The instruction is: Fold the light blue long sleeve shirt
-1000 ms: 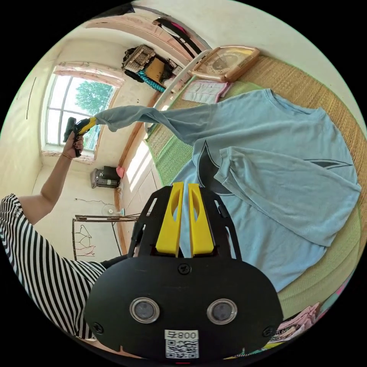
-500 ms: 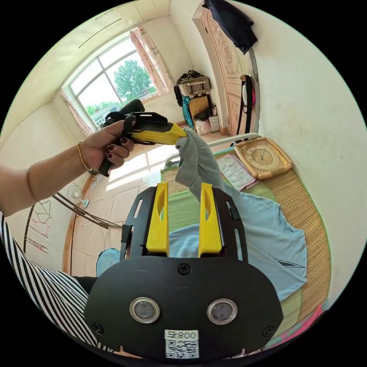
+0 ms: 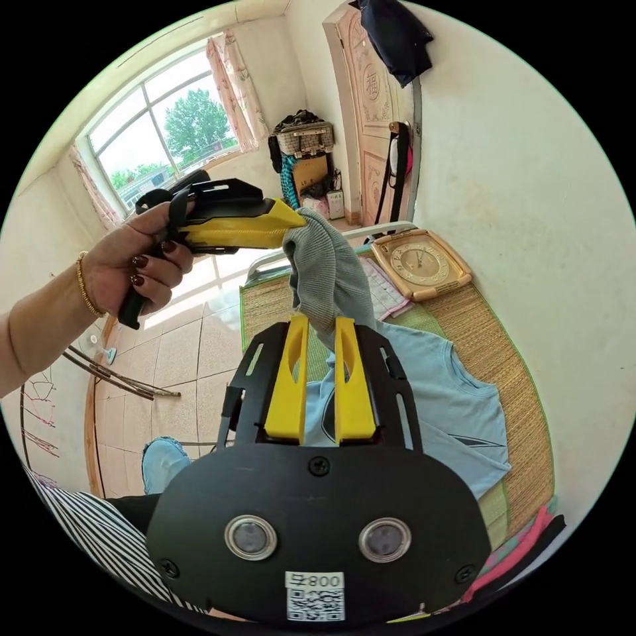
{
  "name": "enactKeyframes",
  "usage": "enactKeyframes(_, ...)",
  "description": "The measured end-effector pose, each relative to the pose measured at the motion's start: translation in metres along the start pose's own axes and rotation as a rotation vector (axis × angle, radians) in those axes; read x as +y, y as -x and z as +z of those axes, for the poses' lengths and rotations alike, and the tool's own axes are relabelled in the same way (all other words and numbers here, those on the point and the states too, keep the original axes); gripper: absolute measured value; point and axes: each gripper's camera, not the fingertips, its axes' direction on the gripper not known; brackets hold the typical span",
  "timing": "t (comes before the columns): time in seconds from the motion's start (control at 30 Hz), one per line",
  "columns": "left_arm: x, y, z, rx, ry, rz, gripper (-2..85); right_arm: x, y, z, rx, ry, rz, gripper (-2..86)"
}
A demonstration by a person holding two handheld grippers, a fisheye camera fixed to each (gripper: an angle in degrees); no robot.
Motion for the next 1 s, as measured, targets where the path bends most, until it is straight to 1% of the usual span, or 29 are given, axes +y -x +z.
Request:
enactKeyframes(0.07, -0.006, -0.009, 0.014, -0.022, -0.007, -0.001, 1.7, 0.005, -0.01, -0.007, -0.076, -0.012, 0.008, 4.8)
enactKeyframes(0.13, -0.011, -0.014, 0.025, -0.025, -0.005, -0.006, 1.7, 0.01, -0.021, -0.013, -0.233, -0.01, 0.021, 3.9)
enactKeyframes(0.23, -0.022, -0.024, 0.05, -0.028, 0.029, -0.018, 1.7, 0.017, -0.029, -0.016, -0.352, -0.017, 0.021, 3.4)
enactKeyframes(0.37, -0.046, -0.05, 0.103, -0.06, 0.116, 0.008, 1.7, 0.03, -0.054, -0.022, -0.42, -0.052, 0.057, 3.0)
enactKeyframes(0.4, -0.051, -0.054, 0.113, -0.067, 0.132, 0.017, 1.7, 0.036, -0.069, -0.025, -0.442, -0.071, 0.088, 3.0)
enactKeyframes(0.47, -0.071, -0.072, 0.158, -0.083, 0.208, 0.054, 1.7, 0.048, -0.097, -0.03, -0.476, -0.103, 0.148, 2.9)
enactKeyframes(0.53, -0.088, -0.083, 0.197, -0.082, 0.273, 0.08, 1.7, 0.07, -0.141, -0.038, -0.51, -0.155, 0.252, 2.9)
enactKeyframes(0.6, -0.105, -0.093, 0.242, -0.084, 0.342, 0.103, 1.8, 0.091, -0.176, -0.045, -0.515, -0.195, 0.327, 3.0)
enactKeyframes(0.67, -0.126, -0.104, 0.309, -0.088, 0.449, 0.13, 1.7, 0.114, -0.209, -0.051, -0.501, -0.23, 0.396, 3.1)
enactKeyframes(0.7, -0.131, -0.106, 0.327, -0.089, 0.476, 0.136, 1.7, 0.132, -0.232, -0.054, -0.489, -0.25, 0.449, 3.1)
enactKeyframes(0.77, -0.146, -0.109, 0.4, -0.089, 0.595, 0.148, 1.8, 0.16, -0.265, -0.056, -0.483, -0.271, 0.526, 3.0)
enactKeyframes(0.8, -0.149, -0.109, 0.419, -0.09, 0.625, 0.148, 1.8, 0.18, -0.286, -0.055, -0.468, -0.279, 0.579, 3.0)
enactKeyframes(0.87, -0.157, -0.101, 0.492, -0.105, 0.739, 0.132, 1.8, 0.212, -0.316, -0.052, -0.435, -0.273, 0.656, 3.0)
enactKeyframes(0.9, -0.158, -0.098, 0.509, -0.11, 0.764, 0.125, 1.8, 0.234, -0.335, -0.048, -0.413, -0.267, 0.709, 2.9)
enactKeyframes(0.97, -0.159, -0.082, 0.577, -0.14, 0.857, 0.095, 1.8, 0.268, -0.362, -0.039, -0.389, -0.252, 0.783, 2.8)
enactKeyframes(1.0, -0.158, -0.077, 0.593, -0.144, 0.874, 0.084, 1.8, 0.29, -0.379, -0.032, -0.381, -0.238, 0.84, 2.8)
